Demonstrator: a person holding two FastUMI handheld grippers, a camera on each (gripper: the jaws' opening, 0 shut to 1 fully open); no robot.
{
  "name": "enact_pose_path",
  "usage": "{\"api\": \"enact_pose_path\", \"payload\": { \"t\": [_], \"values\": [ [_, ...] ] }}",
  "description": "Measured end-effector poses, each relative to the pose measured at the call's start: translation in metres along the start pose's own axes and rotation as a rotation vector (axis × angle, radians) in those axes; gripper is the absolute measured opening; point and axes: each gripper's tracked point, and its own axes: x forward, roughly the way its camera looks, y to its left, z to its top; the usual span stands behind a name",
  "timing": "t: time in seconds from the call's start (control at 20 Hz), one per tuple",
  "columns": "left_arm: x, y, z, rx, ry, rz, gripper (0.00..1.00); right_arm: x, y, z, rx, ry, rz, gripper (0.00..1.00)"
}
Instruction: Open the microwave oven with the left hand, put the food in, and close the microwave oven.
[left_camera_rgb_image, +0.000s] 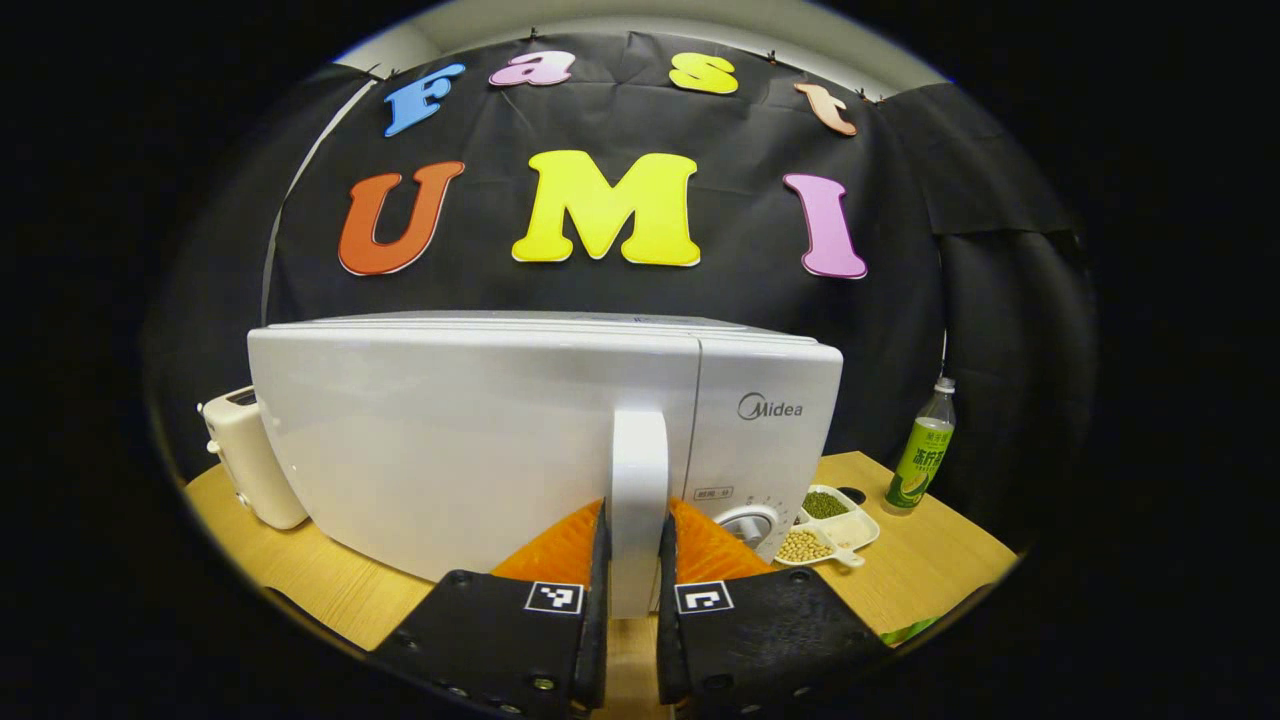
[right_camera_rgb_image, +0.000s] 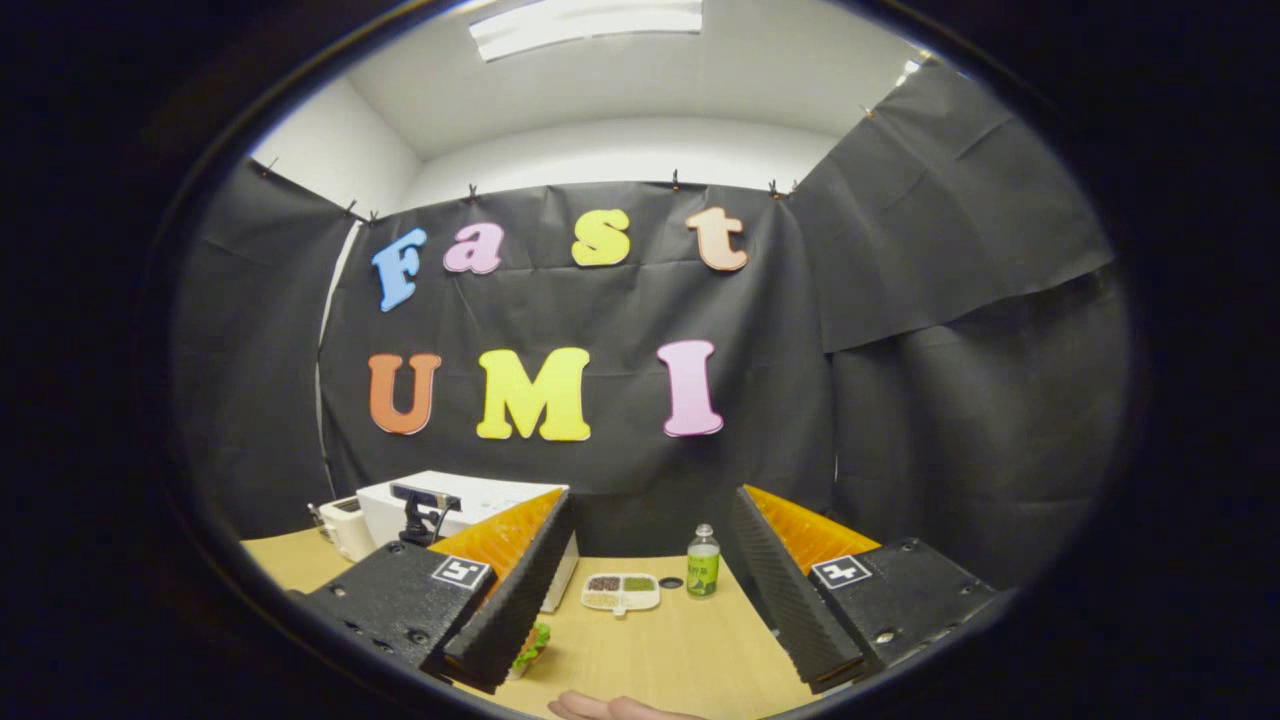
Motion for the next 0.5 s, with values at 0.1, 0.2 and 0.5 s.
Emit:
{"api": "enact_pose_path", "payload": {
  "t": [0.1, 0.2, 0.5],
  "values": [
    [0.003, 0.000, -0.002, -0.003, 0.003, -0.023, 0.12, -0.002, 0.000, 0.002, -0.010, -0.004, -0.002, 0.94],
    [-0.002, -0.001, -0.003, -0.007, 0.014, -0.040, 0.03, -0.004, -0.001, 0.000, -0.013, -0.002, -0.003, 1.00],
    [-0.052, 0.006, -0.012, -0.025, -0.009, -0.118, 0.02, -0.010, 0.002, -0.004, -0.005, -0.003, 0.001, 0.95]
  ]
}}
